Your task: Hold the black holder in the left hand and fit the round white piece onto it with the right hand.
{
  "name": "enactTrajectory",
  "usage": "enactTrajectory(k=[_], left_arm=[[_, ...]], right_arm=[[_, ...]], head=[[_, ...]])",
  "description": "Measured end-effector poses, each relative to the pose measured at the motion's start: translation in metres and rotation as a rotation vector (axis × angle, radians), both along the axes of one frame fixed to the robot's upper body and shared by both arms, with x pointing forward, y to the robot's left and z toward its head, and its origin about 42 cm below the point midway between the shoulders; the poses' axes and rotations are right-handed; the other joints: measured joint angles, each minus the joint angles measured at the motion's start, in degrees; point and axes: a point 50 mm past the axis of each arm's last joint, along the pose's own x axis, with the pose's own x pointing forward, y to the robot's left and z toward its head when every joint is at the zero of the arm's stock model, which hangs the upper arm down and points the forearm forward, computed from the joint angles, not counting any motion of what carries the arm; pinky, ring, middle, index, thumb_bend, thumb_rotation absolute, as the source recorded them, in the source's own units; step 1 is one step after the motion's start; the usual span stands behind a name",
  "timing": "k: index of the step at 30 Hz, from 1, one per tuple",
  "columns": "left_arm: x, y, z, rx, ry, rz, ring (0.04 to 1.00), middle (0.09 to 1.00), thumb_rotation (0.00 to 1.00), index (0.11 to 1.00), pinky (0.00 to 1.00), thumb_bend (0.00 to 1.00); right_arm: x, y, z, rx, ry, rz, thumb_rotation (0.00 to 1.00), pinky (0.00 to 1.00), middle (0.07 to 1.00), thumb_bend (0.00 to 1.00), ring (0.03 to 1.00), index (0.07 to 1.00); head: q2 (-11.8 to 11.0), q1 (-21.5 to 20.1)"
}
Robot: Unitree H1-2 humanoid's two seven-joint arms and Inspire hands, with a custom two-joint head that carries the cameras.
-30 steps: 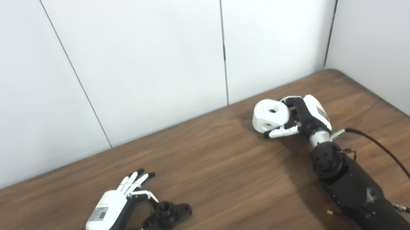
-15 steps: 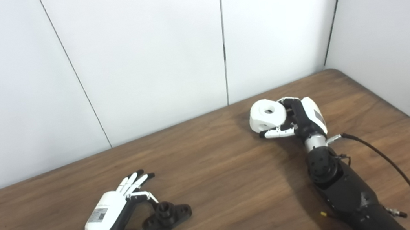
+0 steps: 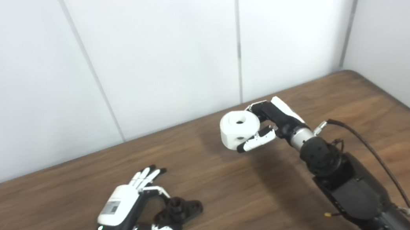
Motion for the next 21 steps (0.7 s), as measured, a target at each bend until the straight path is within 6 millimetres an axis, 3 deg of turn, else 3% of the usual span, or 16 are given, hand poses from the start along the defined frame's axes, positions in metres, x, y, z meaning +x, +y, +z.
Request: enactTrajectory(k=[2, 6, 21], left_arm=[[-0.001, -0.002, 0.001, 0.001, 0.002, 0.005, 1.000, 0.946, 0.07, 0.481, 1.00, 0.53], [0.000, -0.007, 0.002, 0.004, 0.007, 0.014, 1.000, 0.948, 0.07, 0.481, 1.00, 0.53], [0.002, -0.021, 0.002, 0.000, 0.016, 0.027, 1.000, 0.953, 0.07, 0.481, 1.00, 0.53]], right_arm=[[-0.003, 0.008, 0.005, -0.011, 0.004, 0.048, 0.13, 0.77, 0.749, 0.52, 0.795, 0.480], [-0.009, 0.020, 0.011, -0.026, 0.022, 0.134, 0.13, 0.77, 0.760, 0.52, 0.808, 0.481], [-0.013, 0.053, 0.023, -0.036, 0.022, 0.254, 0.13, 0.82, 0.763, 0.52, 0.826, 0.480]], head=[[0.0, 0.0], [1.1, 4.5], [3.2, 9.9]])
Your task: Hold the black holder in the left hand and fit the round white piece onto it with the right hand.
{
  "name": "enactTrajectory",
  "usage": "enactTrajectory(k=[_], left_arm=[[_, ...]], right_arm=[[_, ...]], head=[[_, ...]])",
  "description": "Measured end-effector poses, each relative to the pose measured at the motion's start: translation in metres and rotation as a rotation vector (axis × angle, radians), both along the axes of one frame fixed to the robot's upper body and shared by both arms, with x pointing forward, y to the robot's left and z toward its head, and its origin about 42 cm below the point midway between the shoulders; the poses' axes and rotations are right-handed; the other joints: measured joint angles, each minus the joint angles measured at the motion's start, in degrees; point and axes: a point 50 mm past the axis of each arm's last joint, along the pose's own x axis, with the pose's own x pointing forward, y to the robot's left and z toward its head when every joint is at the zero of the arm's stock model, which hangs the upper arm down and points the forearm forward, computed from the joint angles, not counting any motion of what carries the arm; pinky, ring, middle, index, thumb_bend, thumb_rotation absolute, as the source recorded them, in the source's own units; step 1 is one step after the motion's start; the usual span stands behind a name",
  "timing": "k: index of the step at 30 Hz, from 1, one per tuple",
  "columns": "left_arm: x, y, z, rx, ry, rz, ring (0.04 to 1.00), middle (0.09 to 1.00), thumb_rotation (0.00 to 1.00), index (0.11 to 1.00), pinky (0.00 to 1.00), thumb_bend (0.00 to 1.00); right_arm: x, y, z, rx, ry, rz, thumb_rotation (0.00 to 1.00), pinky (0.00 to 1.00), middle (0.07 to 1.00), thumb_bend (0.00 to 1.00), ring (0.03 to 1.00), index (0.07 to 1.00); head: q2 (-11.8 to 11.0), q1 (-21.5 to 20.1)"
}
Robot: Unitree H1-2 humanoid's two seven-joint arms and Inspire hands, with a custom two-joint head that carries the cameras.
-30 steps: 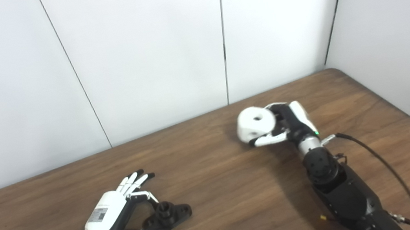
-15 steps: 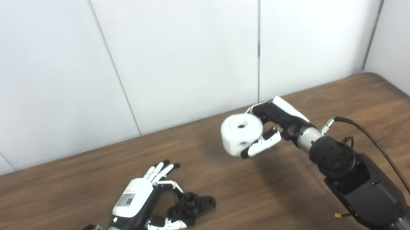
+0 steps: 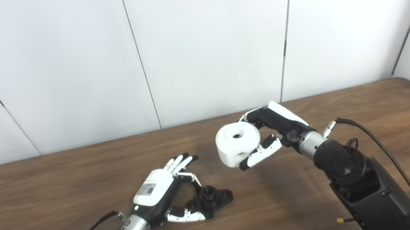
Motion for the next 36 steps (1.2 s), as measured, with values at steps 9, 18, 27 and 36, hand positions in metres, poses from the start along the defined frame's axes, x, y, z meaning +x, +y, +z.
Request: enactTrajectory(k=[9, 18, 27, 36], left_arm=[[0.001, -0.003, 0.000, -0.002, 0.002, 0.003, 1.000, 0.958, 0.07, 0.481, 1.00, 0.53], [0.002, -0.005, 0.002, 0.005, 0.007, 0.009, 1.000, 0.960, 0.07, 0.482, 1.00, 0.53], [0.003, -0.006, 0.004, 0.015, 0.009, 0.006, 1.000, 0.959, 0.07, 0.481, 1.00, 0.53], [0.003, -0.007, 0.005, 0.019, 0.011, 0.009, 1.000, 0.957, 0.07, 0.481, 1.00, 0.53]], right_arm=[[-0.001, 0.019, -0.001, 0.022, 0.007, 0.051, 0.13, 0.80, 0.760, 0.52, 0.812, 0.480], [-0.003, 0.037, -0.004, 0.039, 0.018, 0.094, 0.13, 0.78, 0.760, 0.52, 0.805, 0.480], [-0.005, 0.046, -0.006, 0.046, 0.025, 0.115, 0.13, 0.80, 0.765, 0.52, 0.813, 0.480], [-0.009, 0.051, -0.011, 0.024, 0.048, 0.148, 0.13, 0.79, 0.777, 0.52, 0.813, 0.481]], head=[[0.4, 1.2], [0.6, 1.4], [1.1, 1.6], [1.5, 1.9]])
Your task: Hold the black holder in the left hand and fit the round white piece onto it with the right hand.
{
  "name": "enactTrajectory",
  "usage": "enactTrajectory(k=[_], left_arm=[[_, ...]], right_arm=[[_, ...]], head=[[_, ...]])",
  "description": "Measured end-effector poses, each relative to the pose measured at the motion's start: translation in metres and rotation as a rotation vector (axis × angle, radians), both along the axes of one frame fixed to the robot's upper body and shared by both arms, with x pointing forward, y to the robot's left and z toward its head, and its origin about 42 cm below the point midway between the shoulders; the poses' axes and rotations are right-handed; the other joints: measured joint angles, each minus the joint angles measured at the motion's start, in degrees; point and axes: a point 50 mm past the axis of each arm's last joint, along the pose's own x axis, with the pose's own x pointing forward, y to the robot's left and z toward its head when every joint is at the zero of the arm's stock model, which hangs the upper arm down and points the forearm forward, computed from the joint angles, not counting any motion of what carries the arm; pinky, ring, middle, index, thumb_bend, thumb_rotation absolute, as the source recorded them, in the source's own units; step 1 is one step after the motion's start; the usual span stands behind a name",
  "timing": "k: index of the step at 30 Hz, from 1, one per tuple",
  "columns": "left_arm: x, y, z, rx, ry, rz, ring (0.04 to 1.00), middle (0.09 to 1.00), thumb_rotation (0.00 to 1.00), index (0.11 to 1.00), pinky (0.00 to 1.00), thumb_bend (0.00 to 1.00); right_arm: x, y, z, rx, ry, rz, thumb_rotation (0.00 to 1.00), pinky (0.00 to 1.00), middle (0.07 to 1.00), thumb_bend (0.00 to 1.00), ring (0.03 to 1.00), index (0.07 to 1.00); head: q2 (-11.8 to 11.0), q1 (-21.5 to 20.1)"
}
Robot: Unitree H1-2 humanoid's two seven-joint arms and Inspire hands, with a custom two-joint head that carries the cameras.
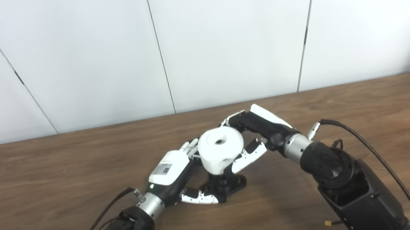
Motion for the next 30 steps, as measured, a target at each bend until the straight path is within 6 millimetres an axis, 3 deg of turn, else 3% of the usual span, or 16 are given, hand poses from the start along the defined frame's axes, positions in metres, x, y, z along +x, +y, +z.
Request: enactTrajectory(k=[9, 30], left_arm=[[0.000, 0.000, 0.001, 0.001, 0.000, 0.001, 1.000, 0.949, 0.07, 0.481, 1.00, 0.53], [-0.001, 0.000, 0.001, 0.003, 0.000, 0.004, 1.000, 0.952, 0.07, 0.480, 1.00, 0.53]], right_arm=[[-0.006, -0.010, -0.013, -0.019, 0.037, -0.009, 0.13, 0.79, 0.774, 0.52, 0.817, 0.481], [-0.002, -0.007, -0.026, -0.041, 0.057, 0.009, 0.13, 0.79, 0.777, 0.52, 0.819, 0.482]], head=[[0.3, 0.0], [0.7, 0.2]])
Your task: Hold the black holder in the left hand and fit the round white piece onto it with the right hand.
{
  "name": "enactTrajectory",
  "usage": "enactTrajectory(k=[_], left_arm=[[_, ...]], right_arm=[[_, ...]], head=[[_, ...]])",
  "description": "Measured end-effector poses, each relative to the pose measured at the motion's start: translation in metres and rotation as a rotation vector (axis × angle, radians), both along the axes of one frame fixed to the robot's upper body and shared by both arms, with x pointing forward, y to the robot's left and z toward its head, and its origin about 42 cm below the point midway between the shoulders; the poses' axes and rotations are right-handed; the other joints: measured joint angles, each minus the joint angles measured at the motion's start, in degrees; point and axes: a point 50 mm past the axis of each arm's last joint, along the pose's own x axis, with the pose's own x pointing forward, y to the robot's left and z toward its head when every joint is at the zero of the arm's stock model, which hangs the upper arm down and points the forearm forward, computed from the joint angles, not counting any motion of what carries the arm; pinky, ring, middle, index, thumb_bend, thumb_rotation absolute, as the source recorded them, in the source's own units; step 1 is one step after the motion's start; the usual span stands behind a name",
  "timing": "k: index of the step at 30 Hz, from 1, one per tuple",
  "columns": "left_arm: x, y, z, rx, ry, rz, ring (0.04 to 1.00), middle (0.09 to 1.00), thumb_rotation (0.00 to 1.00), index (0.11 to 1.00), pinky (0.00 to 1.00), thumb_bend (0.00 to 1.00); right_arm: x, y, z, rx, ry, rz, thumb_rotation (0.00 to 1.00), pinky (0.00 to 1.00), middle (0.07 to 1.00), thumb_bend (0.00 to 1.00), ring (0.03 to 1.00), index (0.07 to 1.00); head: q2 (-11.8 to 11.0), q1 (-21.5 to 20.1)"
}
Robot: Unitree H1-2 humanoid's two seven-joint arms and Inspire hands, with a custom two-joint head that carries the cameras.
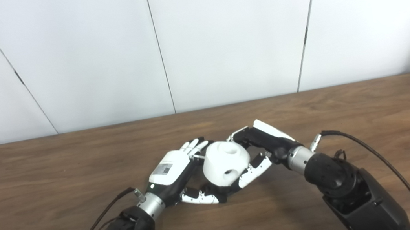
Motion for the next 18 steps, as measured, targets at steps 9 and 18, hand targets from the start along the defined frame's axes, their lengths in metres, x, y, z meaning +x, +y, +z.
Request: enactTrajectory(k=[9, 18], left_arm=[[-0.001, 0.000, 0.000, 0.001, 0.001, 0.008, 1.000, 0.954, 0.07, 0.481, 1.00, 0.53], [-0.002, 0.000, 0.000, 0.002, 0.002, 0.015, 1.000, 0.953, 0.07, 0.481, 1.00, 0.53]], right_arm=[[0.002, 0.016, 0.000, 0.013, -0.005, 0.034, 0.13, 0.75, 0.762, 0.52, 0.795, 0.481], [0.003, 0.017, 0.000, 0.000, -0.019, 0.043, 0.13, 0.74, 0.764, 0.52, 0.795, 0.481]], head=[[0.2, 0.3], [0.4, 0.0]])
